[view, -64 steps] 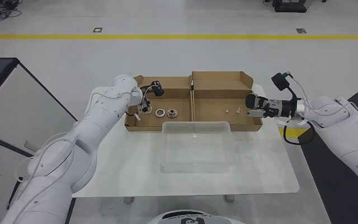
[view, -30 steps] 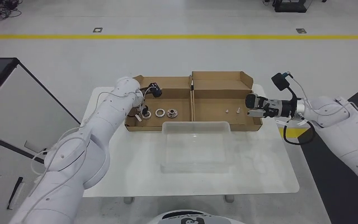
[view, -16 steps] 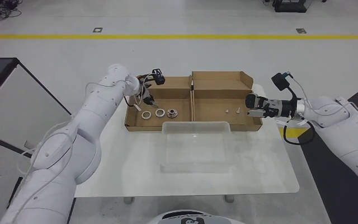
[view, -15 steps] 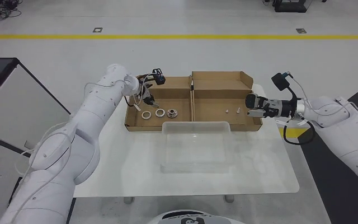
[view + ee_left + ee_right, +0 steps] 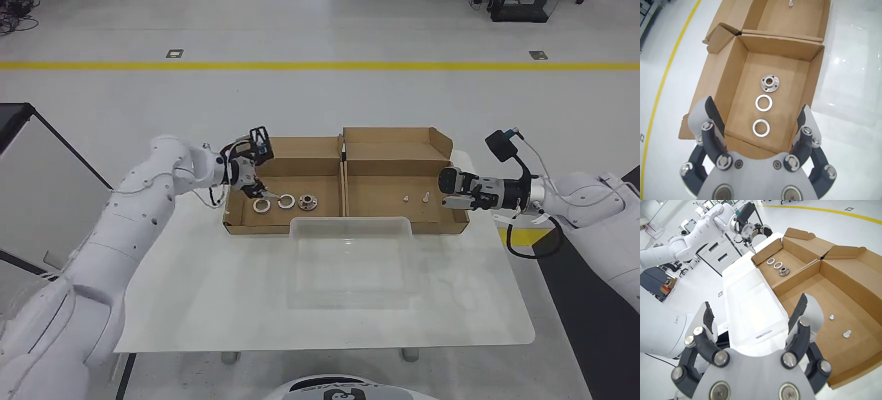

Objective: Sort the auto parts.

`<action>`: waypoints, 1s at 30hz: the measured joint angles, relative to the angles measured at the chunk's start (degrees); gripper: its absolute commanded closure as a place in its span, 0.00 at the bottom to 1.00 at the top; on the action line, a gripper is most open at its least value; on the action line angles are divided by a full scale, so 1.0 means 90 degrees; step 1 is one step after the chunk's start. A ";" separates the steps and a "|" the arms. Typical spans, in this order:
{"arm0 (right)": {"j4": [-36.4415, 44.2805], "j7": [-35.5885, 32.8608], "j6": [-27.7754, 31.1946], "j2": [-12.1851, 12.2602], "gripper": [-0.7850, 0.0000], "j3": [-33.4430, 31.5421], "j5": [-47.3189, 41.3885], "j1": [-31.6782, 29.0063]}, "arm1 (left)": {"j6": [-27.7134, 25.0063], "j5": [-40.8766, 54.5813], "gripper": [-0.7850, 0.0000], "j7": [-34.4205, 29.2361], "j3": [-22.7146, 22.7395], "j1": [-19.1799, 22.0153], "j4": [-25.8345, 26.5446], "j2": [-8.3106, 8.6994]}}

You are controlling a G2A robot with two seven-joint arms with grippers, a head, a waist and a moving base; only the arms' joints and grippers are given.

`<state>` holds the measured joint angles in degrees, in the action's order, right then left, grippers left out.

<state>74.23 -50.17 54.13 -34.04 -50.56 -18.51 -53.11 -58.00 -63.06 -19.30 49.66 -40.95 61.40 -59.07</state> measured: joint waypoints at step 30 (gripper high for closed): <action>0.0000 0.0000 0.0000 0.0000 0.00 0.0000 0.0000 0.0000 | 0.0000 0.1373 0.00 -0.0234 0.2278 -0.2708 0.3351 0.1526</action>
<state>74.23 -50.17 54.13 -34.04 -50.56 -18.51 -53.11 -58.00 -50.70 -21.41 70.16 -65.32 91.56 -45.33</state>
